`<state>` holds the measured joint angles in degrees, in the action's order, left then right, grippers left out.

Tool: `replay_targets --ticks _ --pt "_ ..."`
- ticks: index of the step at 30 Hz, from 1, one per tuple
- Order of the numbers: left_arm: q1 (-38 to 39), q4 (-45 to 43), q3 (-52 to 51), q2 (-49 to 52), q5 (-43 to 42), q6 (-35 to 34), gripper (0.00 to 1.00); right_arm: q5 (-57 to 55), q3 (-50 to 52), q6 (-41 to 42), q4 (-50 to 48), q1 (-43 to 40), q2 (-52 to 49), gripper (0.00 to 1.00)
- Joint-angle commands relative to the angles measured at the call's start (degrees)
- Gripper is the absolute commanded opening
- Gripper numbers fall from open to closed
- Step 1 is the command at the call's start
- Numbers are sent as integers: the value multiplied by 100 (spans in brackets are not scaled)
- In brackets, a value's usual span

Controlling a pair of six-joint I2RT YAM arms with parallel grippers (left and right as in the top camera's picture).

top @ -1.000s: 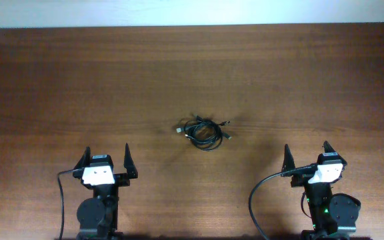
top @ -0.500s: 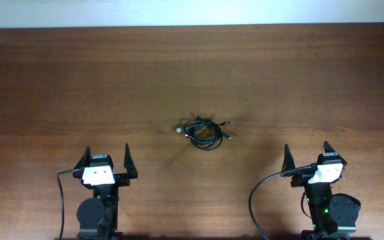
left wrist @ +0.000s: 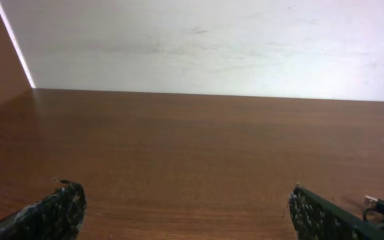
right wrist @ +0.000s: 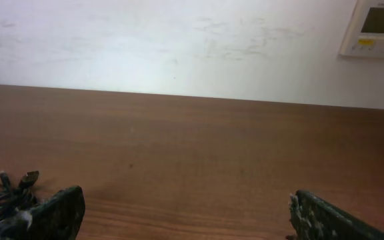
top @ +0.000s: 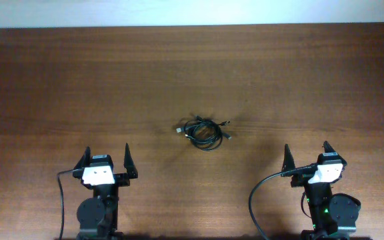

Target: Untangle cables

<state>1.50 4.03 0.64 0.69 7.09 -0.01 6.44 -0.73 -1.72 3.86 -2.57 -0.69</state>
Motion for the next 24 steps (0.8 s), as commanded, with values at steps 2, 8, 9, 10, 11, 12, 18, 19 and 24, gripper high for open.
replay_targets --ticks 2,8,9,10,11,12,18,19,24 --pt "22 13 -13 -33 24 -17 99 -92 42 22 26 31 48 98" --pt "22 13 -13 -33 24 -17 99 -92 42 22 26 31 48 99" --pt "22 13 -13 -33 24 -17 99 -92 42 22 26 31 48 98" --pt "22 13 -13 -33 22 -17 99 -92 42 22 26 31 48 98" --pt "22 13 -13 -33 24 -17 99 -92 42 22 26 31 48 98" --pt "22 13 -13 -33 24 -17 99 -92 42 22 26 31 48 98" --pt "22 13 -13 -33 24 -15 99 -92 42 22 26 31 48 98" --pt "22 13 -13 -33 24 -15 99 -92 42 22 26 31 48 98" --pt "22 -48 -13 -33 -955 -42 99 -92 42 22 24 31 48 98"
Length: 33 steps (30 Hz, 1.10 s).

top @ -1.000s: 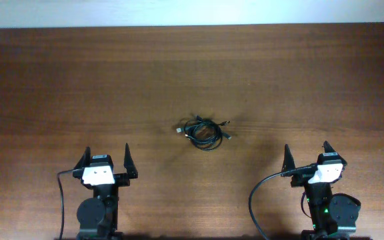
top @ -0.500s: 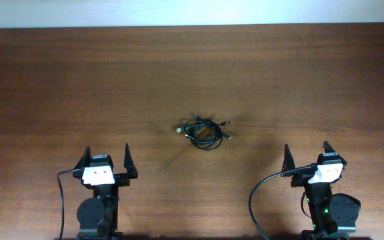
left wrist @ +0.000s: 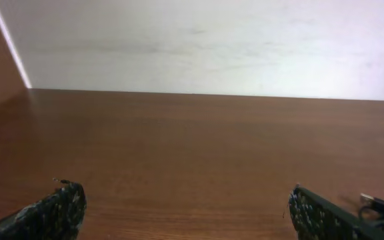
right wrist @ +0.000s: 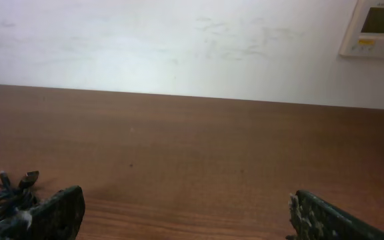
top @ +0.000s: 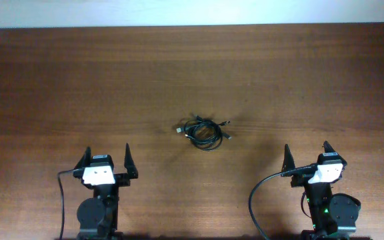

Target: Untangle cables

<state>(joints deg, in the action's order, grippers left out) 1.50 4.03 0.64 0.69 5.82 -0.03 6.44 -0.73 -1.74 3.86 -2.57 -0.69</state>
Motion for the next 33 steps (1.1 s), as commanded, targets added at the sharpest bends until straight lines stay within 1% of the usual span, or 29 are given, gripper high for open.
replay_targets --ticks 1,3,6,7,11,15,18,21,22,23,25,29,31,33 --pt "22 -155 -11 -33 -1180 -39 99 -92 42 24 26 31 48 98" --pt "22 -570 -11 -33 -1923 -39 99 -92 42 24 26 31 48 98" --pt "22 -1204 28 -33 -2382 -39 99 -92 42 24 26 31 48 98" --pt "22 -1292 98 -35 -2463 -42 99 -92 42 24 24 31 48 98" --pt "22 -1086 702 109 -2559 -39 99 -92 42 24 26 31 48 98" --pt "22 -481 1637 774 -2761 -37 99 -92 42 24 26 31 48 98" --pt "22 195 2667 1784 -3338 7 99 -92 42 24 26 31 48 98" --pt "22 1163 3757 2990 -3838 369 99 -92 42 24 26 31 48 98" --pt "22 1705 4256 3528 -3985 474 99 -92 42 24 26 31 48 98" --pt "24 2044 4551 3847 -4024 494 99 -92 42 24 26 31 48 98" --pt "24 3167 5521 4887 -4019 492 99 -92 42 24 26 31 48 98" --pt "24 4778 6911 6461 -4074 487 99 -92 42 24 26 31 48 98" --pt "24 5088 7355 7169 -4566 481 99 -92 42 24 26 31 48 98" --pt "24 5154 7458 7674 -5335 420 98 -92 42 24 24 31 48 98"
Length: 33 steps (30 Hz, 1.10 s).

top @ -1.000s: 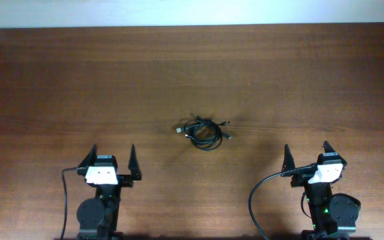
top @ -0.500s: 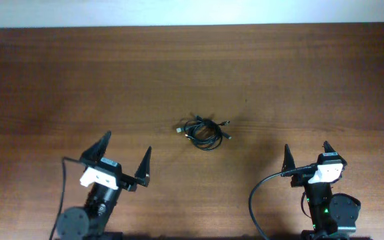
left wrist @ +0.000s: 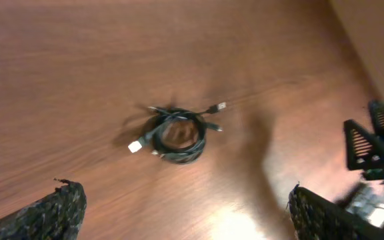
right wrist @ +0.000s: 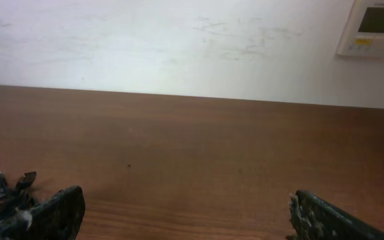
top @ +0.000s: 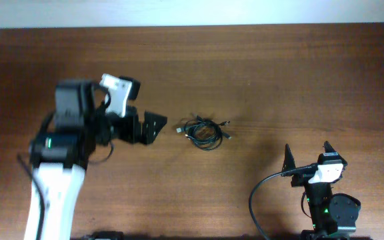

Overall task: Untangle cables
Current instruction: 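Reach the left gripper down to the black cable bundle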

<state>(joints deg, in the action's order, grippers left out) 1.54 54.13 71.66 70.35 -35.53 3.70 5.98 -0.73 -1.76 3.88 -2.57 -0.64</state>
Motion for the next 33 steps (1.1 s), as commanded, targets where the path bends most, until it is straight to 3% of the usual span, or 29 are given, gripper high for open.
replay_targets --ticks 1,6,11,16,20,26,30,33 --pt "20 170 356 890 -1480 48 99 -46 42 26 24 31 44 98" --pt "199 195 356 1598 -1259 44 99 -46 42 26 24 31 44 98" --pt "946 501 356 2037 1056 -802 99 -46 42 26 24 31 44 98" --pt "1340 328 356 2138 1495 -835 99 -46 42 26 24 31 44 98" --pt "1384 197 356 2201 2686 -2057 99 -46 42 26 24 31 44 98" --pt "1386 680 616 2691 2573 -2081 99 -46 42 26 24 31 44 98" --pt "1386 1899 1856 3480 2575 -1613 99 -46 42 26 24 31 44 98" --pt "1405 2240 2588 3934 2551 -1414 99 -46 42 26 24 31 44 98"
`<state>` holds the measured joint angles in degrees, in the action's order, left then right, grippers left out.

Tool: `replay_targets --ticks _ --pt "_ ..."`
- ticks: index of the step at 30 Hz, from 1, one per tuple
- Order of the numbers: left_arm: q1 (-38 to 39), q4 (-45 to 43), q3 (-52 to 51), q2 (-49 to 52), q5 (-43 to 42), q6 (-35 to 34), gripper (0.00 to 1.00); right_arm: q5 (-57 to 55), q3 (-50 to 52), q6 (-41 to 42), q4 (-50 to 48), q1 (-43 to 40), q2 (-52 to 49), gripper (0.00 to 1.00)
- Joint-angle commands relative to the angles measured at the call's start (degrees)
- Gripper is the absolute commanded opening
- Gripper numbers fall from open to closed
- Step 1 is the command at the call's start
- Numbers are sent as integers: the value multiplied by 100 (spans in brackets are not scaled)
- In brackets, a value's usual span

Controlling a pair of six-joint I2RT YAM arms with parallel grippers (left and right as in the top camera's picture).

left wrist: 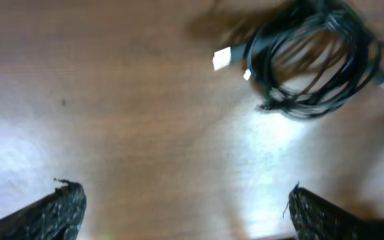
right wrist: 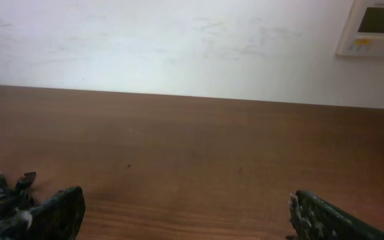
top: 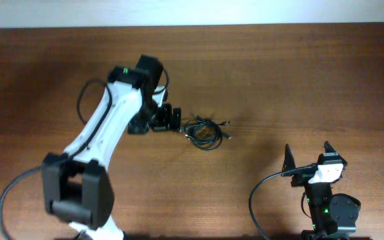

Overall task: Untangle cables
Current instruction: 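Reach the left gripper down to the black cable bundle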

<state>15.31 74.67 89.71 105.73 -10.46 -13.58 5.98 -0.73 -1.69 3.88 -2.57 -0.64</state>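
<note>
A small coil of tangled black cables (top: pixel 205 131) lies mid-table, with plugs sticking out on both sides. My left gripper (top: pixel 176 119) hangs open just left of the coil, not touching it. The left wrist view looks down on the coil (left wrist: pixel 292 110) and a white plug (left wrist: pixel 223 59). The left gripper (left wrist: pixel 179 200) has only bare wood between its fingers. My right gripper (top: pixel 307 153) stands open at the front right, far from the coil. In the right wrist view, cable ends (right wrist: pixel 5 193) show beside the right gripper (right wrist: pixel 185 200), near its left finger.
The brown wooden table (top: pixel 299 73) runs back to a white wall (right wrist: pixel 179 40), which carries a small control panel (right wrist: pixel 372 27). The right arm's own black lead (top: pixel 257 200) loops at the front edge.
My left arm has shifted right and now hangs lower, its open gripper right beside the coil's left end, where before it was a short way left of it. The right arm has not moved.
At the two oldest moments both arms were parked at the front edge, grippers open, the coil untouched mid-table. Then the left arm was stretched out, high and left of the coil. Now it is down beside the coil, which lies as before.
</note>
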Motion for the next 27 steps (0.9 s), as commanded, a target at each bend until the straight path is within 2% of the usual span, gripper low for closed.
replay_targets --ticks 1,5,8,19,21,25,27 --pt "42 114 870 459 -59 315 99 -46 42 20 24 31 44 98" --pt "61 -238 881 494 -833 271 99 -46 42 20 24 31 44 98" --pt "68 -704 870 525 -758 273 99 -46 42 20 22 31 44 98" --pt "437 -1110 868 1464 -756 273 100 -46 42 20 24 31 44 98" --pt "538 -1355 868 1663 -616 273 94 -46 42 20 22 31 44 98" --pt "654 -1639 868 1897 -365 280 74 -46 42 20 24 31 44 98" --pt "682 -1705 868 1971 -365 302 59 -46 42 20 24 31 44 98"
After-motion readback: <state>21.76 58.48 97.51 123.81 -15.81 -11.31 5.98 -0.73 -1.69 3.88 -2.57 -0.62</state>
